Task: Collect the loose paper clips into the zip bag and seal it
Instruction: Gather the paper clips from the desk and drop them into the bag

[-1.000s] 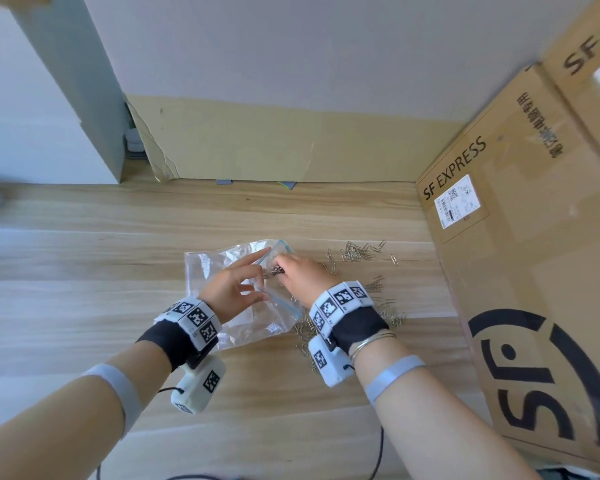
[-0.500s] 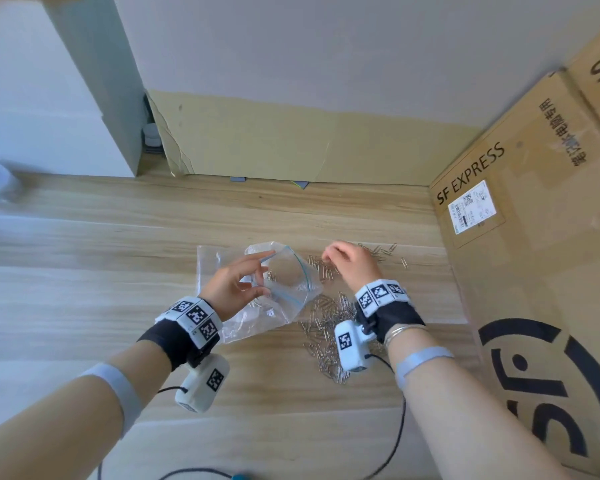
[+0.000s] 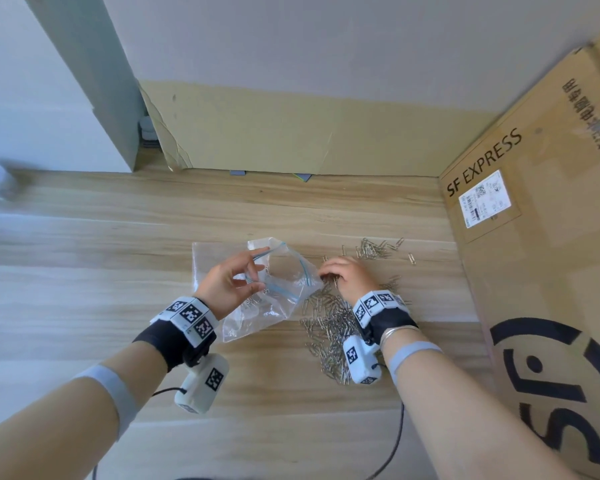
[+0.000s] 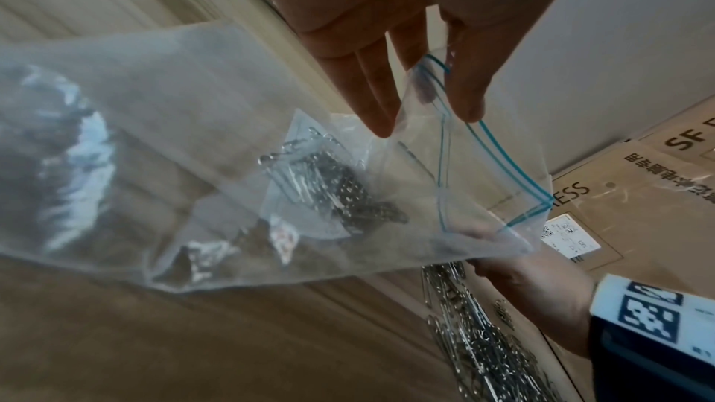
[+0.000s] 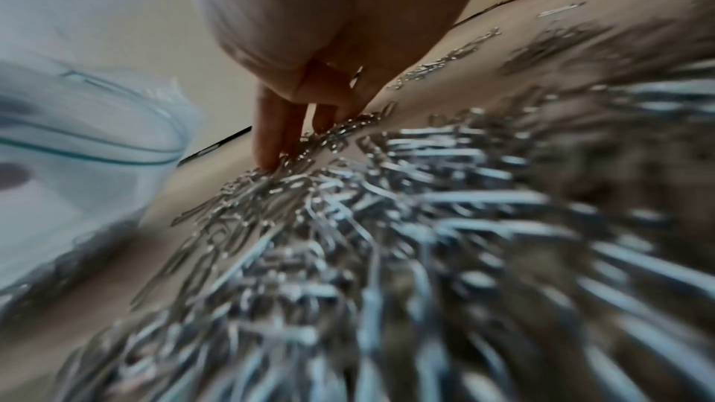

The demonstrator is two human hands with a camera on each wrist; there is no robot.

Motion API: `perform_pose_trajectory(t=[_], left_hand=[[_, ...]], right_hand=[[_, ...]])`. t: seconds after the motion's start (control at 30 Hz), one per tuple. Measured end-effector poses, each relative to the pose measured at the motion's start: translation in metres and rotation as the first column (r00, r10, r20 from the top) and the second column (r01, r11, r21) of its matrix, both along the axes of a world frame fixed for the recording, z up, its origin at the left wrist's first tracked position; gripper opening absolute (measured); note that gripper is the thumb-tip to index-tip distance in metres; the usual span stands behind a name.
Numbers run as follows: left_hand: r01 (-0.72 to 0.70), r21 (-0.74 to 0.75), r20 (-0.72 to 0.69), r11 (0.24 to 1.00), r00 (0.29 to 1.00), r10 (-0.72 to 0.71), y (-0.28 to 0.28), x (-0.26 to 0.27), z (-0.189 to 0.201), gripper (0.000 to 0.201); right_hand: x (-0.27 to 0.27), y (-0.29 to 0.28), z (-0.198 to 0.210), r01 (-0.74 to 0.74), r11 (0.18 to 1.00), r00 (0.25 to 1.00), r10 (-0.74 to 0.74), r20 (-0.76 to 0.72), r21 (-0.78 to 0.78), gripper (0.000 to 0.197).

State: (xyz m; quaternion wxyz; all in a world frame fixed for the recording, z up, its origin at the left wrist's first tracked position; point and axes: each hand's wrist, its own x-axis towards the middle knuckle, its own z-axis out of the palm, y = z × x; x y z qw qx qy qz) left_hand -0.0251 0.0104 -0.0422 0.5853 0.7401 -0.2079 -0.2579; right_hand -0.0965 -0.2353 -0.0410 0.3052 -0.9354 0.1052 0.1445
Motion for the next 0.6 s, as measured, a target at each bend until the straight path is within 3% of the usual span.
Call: perform_pose_trajectory(t=[0.2,0.3,0.37,0.47,0.6], left_hand=[[-0.015,0.007,0.04,1.0,0.999,0.014,-0.004,-0.005,0.005,0.032],[0.0,0.008,0.053,1.0,0.999,-0.001,-0.005,-0.007,0.006,0.029],[0.018,0.01,0.053,1.0,0.998,-0.019,-0.004,-0.008,0.006,0.03],[0.028,0.014,0.047,1.0,0.999,-0.029,-0.001,-0.008,0.004,0.034],[0.024,0.012,0.054,1.0,0.998,-0.024,0.0,-0.011,0.002,0.033]], right_hand=[[-0.039,0.003,0.005,0.062,0.997,0.998,-0.061,-0.015,0.039,0.041],[-0.054,0.001,0.007,0.205,0.979,0.976,-0.203,0.081,-0.014,0.036],[-0.067,-0.002,0.008,0.253,0.958,0.966,-0.258,-0.02,-0.135,0.048],[-0.088,0.003,0.003,0.139,0.944,0.955,-0.208,-0.212,-0.299,0.086],[-0.096,0.015,-0.012,-0.012,0.924,0.964,-0.091,-0.249,-0.383,0.093]])
